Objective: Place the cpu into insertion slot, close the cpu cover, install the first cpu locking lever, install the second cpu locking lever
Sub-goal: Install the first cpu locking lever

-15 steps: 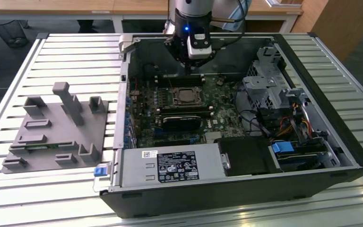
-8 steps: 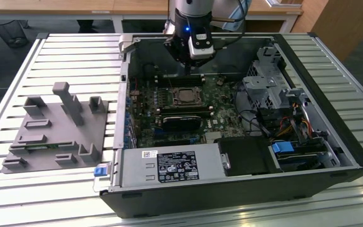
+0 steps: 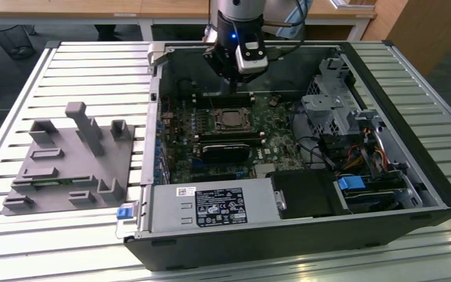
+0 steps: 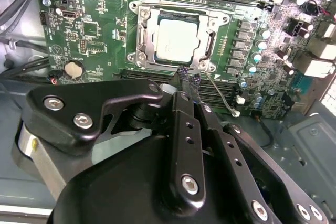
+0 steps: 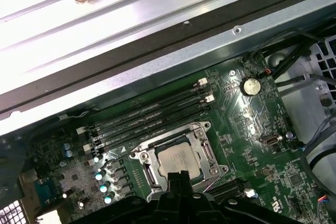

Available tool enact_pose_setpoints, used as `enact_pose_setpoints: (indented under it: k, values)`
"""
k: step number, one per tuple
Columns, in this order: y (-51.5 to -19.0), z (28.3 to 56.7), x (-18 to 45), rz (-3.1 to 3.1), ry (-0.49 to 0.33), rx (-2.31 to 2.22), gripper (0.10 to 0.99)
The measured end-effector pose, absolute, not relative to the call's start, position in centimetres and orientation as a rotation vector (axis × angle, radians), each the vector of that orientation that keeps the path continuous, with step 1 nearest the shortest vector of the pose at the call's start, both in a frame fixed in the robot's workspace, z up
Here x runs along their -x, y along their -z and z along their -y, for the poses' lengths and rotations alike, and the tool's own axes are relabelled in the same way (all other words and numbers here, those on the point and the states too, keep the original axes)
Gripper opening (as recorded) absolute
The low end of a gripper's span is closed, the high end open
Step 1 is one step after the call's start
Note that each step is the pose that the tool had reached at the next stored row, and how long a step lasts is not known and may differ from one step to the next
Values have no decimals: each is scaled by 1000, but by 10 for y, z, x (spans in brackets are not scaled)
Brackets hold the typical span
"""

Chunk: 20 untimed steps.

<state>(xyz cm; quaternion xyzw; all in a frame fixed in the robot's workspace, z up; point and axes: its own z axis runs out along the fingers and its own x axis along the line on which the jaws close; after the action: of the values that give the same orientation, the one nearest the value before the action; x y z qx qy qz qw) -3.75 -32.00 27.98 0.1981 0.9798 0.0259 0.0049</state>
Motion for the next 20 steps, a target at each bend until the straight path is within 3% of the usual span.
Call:
enact_pose_setpoints:
  k: [20]
  values:
    - [-280,320,38,-3120,-83,-312,106]
